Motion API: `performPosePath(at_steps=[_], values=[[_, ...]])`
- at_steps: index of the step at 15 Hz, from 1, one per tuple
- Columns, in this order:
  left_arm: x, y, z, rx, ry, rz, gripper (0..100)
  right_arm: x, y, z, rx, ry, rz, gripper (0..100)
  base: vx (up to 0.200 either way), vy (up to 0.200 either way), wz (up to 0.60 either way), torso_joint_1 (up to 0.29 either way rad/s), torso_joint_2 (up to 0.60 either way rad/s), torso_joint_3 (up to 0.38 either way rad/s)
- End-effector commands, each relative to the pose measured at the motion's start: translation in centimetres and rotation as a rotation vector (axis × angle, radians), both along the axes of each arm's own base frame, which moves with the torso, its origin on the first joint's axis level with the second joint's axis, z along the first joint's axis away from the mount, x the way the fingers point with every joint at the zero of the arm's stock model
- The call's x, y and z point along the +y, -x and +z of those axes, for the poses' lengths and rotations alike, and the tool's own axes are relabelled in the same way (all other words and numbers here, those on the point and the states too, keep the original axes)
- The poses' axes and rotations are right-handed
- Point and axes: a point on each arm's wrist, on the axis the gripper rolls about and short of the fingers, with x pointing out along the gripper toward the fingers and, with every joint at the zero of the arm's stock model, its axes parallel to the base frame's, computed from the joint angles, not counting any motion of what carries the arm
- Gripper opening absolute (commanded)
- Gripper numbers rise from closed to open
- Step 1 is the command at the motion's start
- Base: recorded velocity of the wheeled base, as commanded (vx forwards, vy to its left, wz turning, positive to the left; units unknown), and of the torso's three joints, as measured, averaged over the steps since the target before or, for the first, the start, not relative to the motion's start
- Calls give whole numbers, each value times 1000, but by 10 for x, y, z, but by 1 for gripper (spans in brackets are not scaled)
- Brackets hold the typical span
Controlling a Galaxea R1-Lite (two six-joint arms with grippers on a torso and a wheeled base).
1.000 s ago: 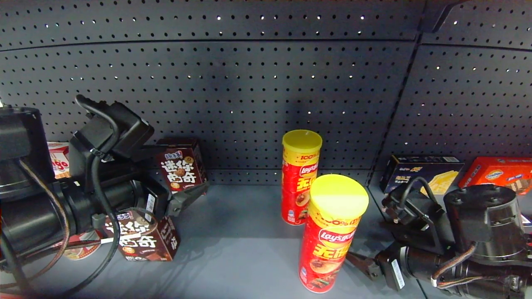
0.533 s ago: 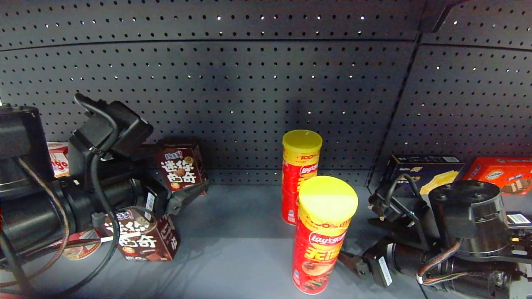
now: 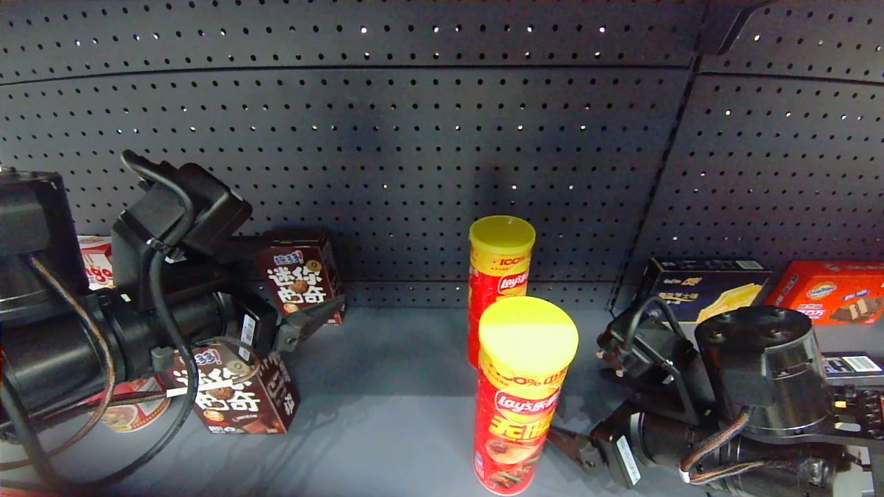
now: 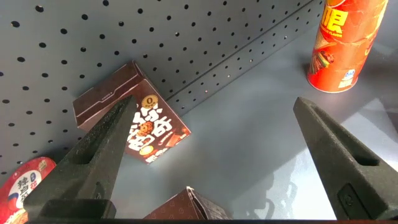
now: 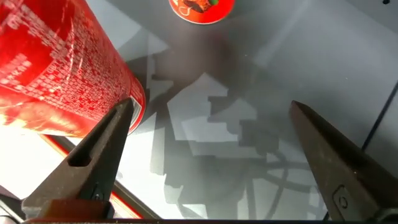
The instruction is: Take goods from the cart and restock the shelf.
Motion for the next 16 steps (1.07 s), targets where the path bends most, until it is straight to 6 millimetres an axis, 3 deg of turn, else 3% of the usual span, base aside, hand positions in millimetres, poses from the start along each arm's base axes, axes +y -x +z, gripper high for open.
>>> performPosePath(at_steps=[1, 7, 16], values=[[0, -1, -1, 3, -1, 0, 100, 1, 0, -1, 3, 4, 3, 100, 0, 0, 0, 0, 0, 0], [1, -1, -1, 3, -1, 3, 100, 14, -5, -4, 4, 5, 25, 100, 0, 0, 0, 0, 0, 0], [3, -1, -3, 10, -1, 5, 100, 17, 0, -6, 6, 3, 48, 100, 0, 0, 0, 0, 0, 0]])
